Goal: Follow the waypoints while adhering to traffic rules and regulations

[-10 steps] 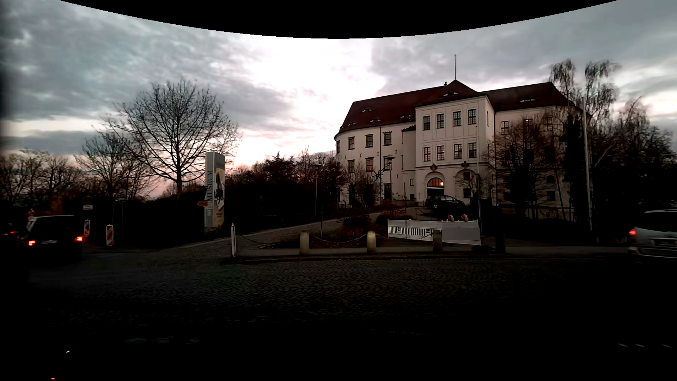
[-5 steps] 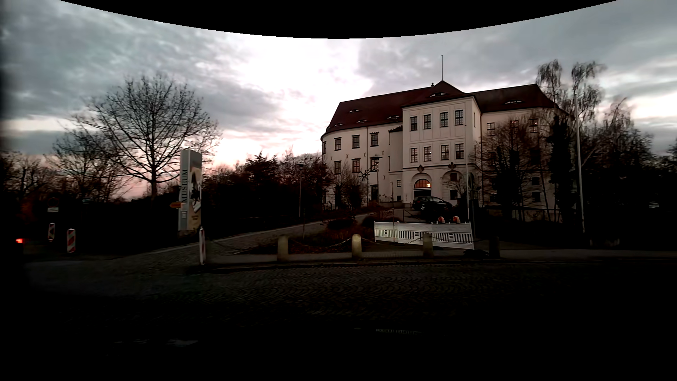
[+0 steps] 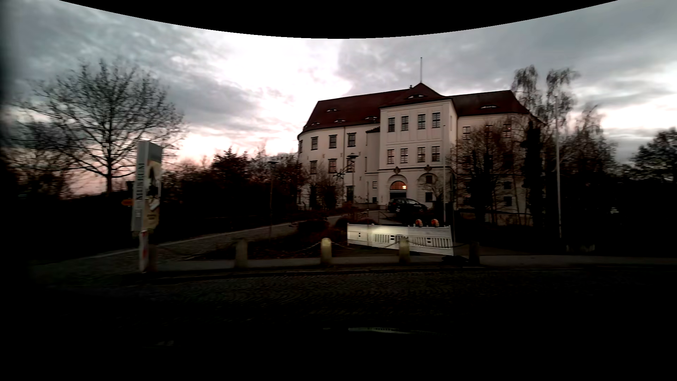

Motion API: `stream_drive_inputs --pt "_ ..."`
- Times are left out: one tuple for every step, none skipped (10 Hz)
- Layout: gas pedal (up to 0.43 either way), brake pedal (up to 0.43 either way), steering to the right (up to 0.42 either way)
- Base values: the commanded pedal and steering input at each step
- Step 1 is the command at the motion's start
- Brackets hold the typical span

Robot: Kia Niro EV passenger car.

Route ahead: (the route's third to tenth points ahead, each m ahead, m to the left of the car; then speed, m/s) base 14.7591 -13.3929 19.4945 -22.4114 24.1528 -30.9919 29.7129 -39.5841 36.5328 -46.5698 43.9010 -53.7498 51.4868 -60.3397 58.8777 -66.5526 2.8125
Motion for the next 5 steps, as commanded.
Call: stream_drive_inputs --pt "0.138 0.000 0.447" --pt "0.130 0.000 0.477" --pt "0.130 0.000 0.511" --pt "0.118 0.000 0.545" --pt "0.110 0.000 0.565"
